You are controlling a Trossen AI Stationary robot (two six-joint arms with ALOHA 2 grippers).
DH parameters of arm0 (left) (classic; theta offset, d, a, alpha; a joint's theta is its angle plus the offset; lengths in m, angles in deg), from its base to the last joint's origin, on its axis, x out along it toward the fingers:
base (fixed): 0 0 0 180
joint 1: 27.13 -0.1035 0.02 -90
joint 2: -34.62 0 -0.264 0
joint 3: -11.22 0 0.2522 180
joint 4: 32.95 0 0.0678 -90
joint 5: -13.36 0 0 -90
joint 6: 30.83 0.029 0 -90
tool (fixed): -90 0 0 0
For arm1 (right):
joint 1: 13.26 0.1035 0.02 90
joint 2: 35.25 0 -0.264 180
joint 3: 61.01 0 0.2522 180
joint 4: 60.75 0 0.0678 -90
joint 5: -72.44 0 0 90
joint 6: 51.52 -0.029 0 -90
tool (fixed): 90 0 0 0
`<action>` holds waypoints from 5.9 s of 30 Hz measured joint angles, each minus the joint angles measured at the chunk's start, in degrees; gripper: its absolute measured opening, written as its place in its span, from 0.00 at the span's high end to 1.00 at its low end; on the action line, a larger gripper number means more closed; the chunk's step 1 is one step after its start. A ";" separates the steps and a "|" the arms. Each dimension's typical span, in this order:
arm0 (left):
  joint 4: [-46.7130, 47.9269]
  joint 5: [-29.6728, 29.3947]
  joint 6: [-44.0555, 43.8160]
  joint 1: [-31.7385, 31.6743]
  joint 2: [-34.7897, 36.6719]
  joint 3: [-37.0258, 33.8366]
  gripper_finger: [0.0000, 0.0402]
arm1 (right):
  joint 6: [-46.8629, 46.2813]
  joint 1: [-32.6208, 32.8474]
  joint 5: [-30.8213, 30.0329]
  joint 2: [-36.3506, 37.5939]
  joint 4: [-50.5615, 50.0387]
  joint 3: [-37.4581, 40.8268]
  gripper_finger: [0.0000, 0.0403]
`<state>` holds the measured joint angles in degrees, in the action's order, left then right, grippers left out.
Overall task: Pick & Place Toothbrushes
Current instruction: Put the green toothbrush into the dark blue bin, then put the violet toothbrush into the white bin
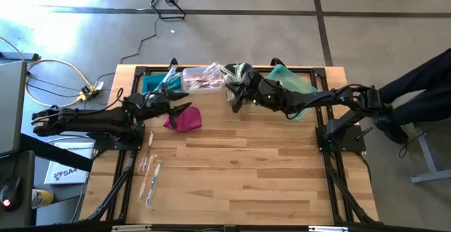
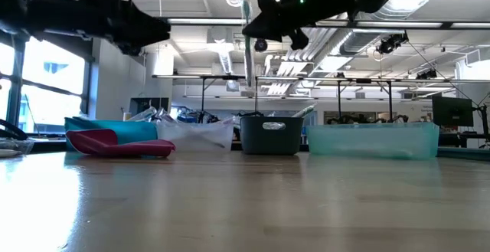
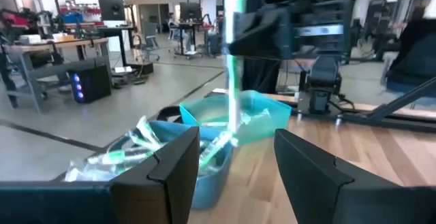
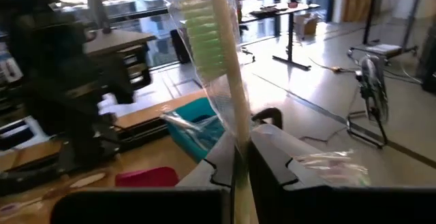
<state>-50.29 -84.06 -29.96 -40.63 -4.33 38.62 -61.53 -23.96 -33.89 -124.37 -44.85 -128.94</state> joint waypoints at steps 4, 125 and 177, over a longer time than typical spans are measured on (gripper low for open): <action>-0.03 0.03 -2.48 0.00 4.41 -3.51 0.53 | -3.21 -3.66 0.01 0.00 -1.92 0.00 0.97; 89.67 -10.43 -49.89 18.80 -34.18 35.36 0.54 | -1.72 -10.67 32.80 -2.16 -9.49 0.02 0.70; 103.74 1.23 -73.82 20.86 -44.97 28.41 0.99 | -1.60 -10.28 29.33 -2.21 -14.03 0.02 0.70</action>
<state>53.45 -82.83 -103.78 -19.77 -49.30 67.03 -63.13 -34.23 -4.57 -126.58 -58.89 -128.92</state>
